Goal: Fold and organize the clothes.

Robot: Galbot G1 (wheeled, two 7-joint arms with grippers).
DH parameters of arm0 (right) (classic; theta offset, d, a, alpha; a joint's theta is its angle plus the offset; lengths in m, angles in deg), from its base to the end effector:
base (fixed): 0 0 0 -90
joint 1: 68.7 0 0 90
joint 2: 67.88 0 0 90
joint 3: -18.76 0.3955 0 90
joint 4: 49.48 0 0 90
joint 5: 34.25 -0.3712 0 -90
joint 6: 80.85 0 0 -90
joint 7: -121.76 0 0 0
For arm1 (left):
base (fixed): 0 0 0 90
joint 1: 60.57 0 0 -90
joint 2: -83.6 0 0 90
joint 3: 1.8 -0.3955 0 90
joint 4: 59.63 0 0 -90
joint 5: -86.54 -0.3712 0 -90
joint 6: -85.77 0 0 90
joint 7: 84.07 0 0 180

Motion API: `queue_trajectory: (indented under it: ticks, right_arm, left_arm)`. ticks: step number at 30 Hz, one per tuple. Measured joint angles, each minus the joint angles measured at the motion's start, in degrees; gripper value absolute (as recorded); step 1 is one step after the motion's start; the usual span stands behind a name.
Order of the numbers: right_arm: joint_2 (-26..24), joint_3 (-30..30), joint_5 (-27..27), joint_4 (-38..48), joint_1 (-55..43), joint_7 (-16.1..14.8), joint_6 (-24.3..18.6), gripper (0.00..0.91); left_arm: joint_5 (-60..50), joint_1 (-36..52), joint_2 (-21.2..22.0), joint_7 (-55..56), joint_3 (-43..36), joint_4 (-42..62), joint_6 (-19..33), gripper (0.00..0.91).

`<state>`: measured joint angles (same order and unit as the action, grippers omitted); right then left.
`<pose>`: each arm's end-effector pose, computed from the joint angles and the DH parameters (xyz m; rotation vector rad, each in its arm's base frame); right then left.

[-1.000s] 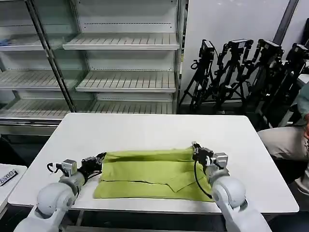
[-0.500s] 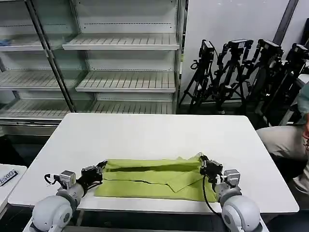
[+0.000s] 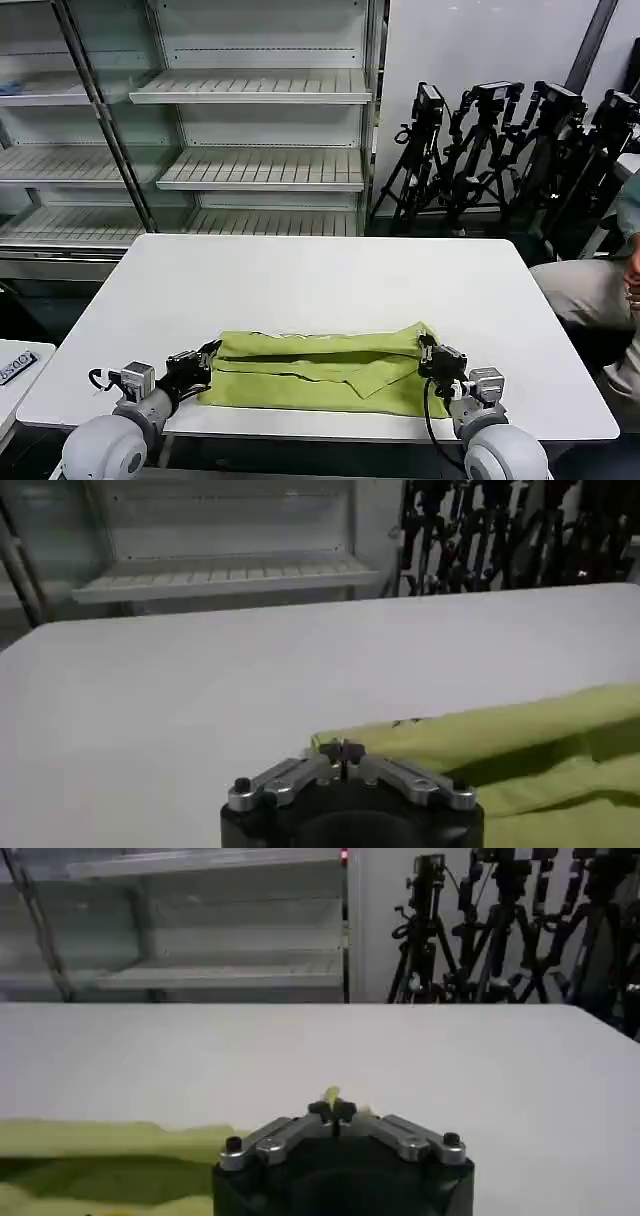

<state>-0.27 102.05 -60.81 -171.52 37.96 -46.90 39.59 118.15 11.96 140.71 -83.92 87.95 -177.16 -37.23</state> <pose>0.2427 -0.0416 -0.2789 0.2085 -2.7785 -0.0381 0.2573 0.1204 -0.2789 -0.3431 -2.6480 -0.0767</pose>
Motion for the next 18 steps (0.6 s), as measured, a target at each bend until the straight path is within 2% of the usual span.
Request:
queue_trajectory:
  ticks: [1,2,10,18]
  right_arm:
    - [0.14,-0.07,0.01,0.04,0.21,-0.06,0.06,0.605]
    - [0.25,-0.15,0.07,0.03,0.43,-0.18,0.16,0.907]
    - [0.76,-0.18,0.86,-1.48,2.34,-1.67,-0.39,0.907]
    - [1.2,1.64,3.9,-5.22,5.83,-2.85,-2.15,0.907]
  left_arm:
    - [-0.14,-0.24,0.0,0.02,0.2,-0.25,0.0,0.907]
    - [-0.3,-0.46,0.0,0.09,0.3,-0.45,-0.01,0.907]
    - [-2.03,-0.18,0.64,1.31,0.0,0.04,1.07,0.907]
    - [-0.8,-0.77,1.63,4.74,-0.6,-1.17,2.13,0.907]
